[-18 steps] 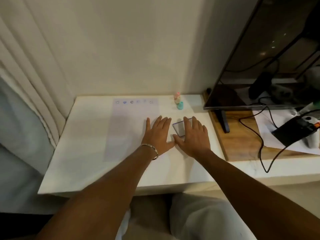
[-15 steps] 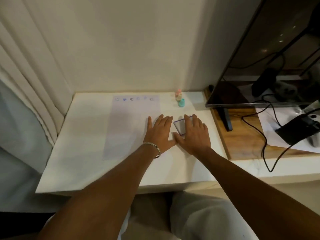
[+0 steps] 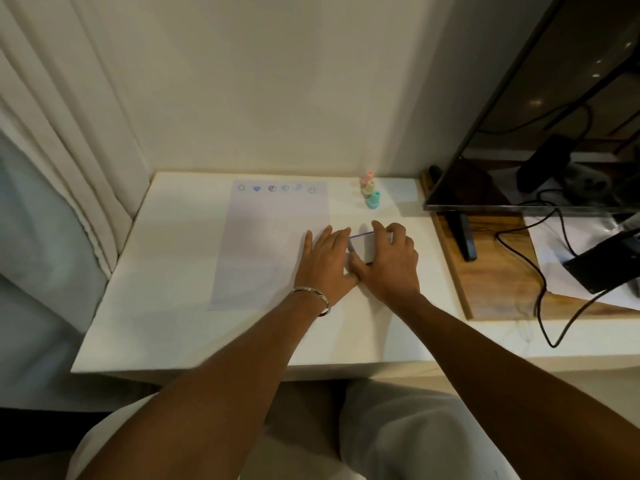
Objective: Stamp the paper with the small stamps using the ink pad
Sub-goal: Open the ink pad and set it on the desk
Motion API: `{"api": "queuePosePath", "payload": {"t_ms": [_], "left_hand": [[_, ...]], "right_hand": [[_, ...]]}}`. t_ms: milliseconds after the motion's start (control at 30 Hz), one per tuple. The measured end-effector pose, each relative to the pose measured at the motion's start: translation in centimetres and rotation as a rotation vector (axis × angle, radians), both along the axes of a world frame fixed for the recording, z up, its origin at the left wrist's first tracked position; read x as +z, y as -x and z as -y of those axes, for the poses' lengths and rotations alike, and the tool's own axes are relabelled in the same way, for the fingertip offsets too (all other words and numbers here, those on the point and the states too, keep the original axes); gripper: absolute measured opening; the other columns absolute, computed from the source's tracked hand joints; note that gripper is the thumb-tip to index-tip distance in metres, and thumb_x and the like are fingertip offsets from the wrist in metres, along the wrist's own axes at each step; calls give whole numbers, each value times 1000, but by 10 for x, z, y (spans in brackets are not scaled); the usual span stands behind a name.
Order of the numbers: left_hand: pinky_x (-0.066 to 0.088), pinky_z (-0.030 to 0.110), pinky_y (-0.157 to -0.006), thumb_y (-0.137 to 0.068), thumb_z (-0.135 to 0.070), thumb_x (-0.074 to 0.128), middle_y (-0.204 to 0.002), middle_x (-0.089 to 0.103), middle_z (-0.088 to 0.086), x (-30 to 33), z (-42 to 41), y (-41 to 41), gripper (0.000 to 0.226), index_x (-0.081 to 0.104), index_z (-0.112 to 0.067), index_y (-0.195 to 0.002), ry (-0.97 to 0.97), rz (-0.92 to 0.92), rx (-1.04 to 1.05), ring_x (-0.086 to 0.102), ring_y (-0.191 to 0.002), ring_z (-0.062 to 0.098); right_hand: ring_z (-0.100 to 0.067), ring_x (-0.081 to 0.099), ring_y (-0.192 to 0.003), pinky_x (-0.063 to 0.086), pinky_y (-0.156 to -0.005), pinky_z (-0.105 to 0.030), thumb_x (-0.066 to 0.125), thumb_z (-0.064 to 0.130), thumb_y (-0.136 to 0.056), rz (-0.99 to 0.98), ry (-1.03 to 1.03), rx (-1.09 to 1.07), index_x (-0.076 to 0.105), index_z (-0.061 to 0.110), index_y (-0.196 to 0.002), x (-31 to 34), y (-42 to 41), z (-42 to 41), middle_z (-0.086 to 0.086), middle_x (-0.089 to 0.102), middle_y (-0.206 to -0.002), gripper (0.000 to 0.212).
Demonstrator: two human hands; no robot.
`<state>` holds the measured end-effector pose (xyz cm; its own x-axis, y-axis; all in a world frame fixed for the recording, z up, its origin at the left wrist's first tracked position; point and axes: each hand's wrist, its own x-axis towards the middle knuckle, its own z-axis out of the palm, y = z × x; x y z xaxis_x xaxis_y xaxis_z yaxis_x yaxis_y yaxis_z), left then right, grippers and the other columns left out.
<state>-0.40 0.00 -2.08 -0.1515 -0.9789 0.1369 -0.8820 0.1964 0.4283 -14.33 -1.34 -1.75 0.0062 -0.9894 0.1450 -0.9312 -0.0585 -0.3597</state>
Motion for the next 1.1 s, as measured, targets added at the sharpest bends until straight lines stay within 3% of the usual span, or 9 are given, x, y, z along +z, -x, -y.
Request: {"api": "queuePosePath", "payload": {"t_ms": [167, 333, 400, 733, 967, 1100], "left_hand": [[10, 44, -120, -86, -25, 57, -148, 43, 4, 8, -23, -34, 63, 33, -18, -143, 65, -94, 94, 26, -144, 24], [40, 41, -109, -81, -20, 69, -135, 57, 8, 18, -51, -98, 66, 41, -13, -140, 134, -209, 228, 48, -129, 26], [45, 38, -105, -79, -22, 73, -131, 60, 8, 23, -62, -127, 68, 42, -12, -139, 142, -213, 265, 54, -122, 25], [50, 36, -99, -88, -14, 63, -139, 50, 8, 14, -97, -233, 63, 34, -15, -144, 74, -315, 466, 55, -120, 24], [50, 36, -99, -93, -11, 56, -140, 45, 6, -6, -97, -246, 60, 30, -16, -146, 32, -484, 511, 51, -121, 20], [52, 38, -96, -89, -6, 60, -136, 49, 8, -11, -89, -246, 62, 33, -14, -144, 80, -464, 532, 52, -119, 21]], "right_hand": [[-28, 43, -122, 44, -99, -44, 48, 69, -86, 14, 36, 96, 34, 22, -145, 12, -46, -15, -9, 38, -141, 77], [-29, 46, -120, 45, -96, -44, 50, 69, -86, 41, 53, 214, 37, 20, -144, 22, -114, -30, -10, 41, -139, 77], [-29, 47, -119, 46, -95, -44, 51, 70, -85, 51, 54, 261, 37, 20, -143, 24, -145, -34, -10, 41, -138, 78], [-28, 45, -120, 43, -98, -43, 51, 69, -85, 55, 26, 428, 34, 18, -144, 22, -266, -55, -9, 41, -139, 80], [-28, 48, -114, 46, -95, -43, 49, 67, -86, 72, -18, 406, 39, 17, -141, 8, -286, -59, -9, 43, -133, 75], [-30, 49, -115, 47, -95, -45, 54, 64, -85, 87, -16, 405, 40, 16, -140, 7, -285, -53, -10, 43, -133, 74]]}}
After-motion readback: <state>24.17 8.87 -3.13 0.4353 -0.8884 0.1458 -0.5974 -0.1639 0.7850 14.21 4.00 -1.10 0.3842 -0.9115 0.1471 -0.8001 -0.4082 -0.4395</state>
